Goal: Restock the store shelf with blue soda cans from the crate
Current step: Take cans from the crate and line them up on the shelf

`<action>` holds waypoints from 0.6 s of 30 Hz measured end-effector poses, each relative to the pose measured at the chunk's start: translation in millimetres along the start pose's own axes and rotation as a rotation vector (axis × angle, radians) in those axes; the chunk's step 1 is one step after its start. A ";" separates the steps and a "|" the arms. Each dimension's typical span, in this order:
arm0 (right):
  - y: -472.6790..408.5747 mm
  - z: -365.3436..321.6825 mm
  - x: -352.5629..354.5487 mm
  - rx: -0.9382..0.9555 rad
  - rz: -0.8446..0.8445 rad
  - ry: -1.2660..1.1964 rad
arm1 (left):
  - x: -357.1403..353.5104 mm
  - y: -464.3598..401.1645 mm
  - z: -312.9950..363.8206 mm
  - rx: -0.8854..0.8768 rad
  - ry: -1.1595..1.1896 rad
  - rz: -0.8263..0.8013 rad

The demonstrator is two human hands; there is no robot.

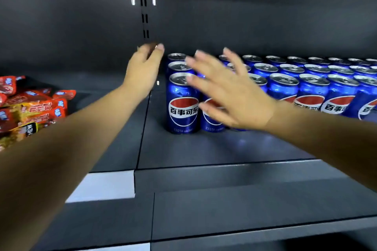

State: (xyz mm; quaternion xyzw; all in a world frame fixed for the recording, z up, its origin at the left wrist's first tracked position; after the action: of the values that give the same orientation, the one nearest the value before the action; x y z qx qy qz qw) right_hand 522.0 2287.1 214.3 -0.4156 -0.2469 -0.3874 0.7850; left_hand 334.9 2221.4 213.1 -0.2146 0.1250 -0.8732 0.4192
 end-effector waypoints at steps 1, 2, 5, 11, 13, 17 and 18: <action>-3.4 10.6 6.5 -0.069 -0.031 -0.042 | 1.7 4.4 13.3 -0.069 -0.016 -0.053; -5.3 19.9 10.0 -0.125 -0.085 -0.089 | 1.3 12.8 25.4 -0.118 -0.042 -0.129; -3.9 33.2 4.1 -0.264 -0.319 -0.219 | -12.4 30.7 32.4 -0.167 -0.208 -0.408; 6.3 26.1 -16.8 -0.338 -0.456 -0.251 | -26.7 48.3 20.4 -0.364 -0.673 -0.588; 7.8 25.2 -18.1 -0.343 -0.429 -0.259 | -25.4 46.0 18.9 -0.362 -0.693 -0.616; 1.7 33.7 -12.5 -0.474 -0.393 -0.423 | -21.5 37.0 18.7 -0.115 -0.273 -0.570; -2.2 38.6 -12.7 -0.548 -0.356 -0.494 | -22.1 32.0 19.4 -0.043 -0.078 -0.466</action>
State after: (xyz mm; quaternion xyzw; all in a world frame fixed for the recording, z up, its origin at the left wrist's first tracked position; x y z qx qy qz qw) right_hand 510.4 2324.1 226.9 -0.6408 -0.3837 -0.4572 0.4828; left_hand 378.2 2218.3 211.3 -0.2799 0.0742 -0.9346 0.2065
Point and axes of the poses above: each hand's wrist, its own y-axis away from the middle knuckle, its own x-axis out of the back of the hand, z = x × y, the point moved 4 cm from there along -y, towards the middle knuckle, and after that the axes turned 8 degrees about -z, right-handed, at the moved point
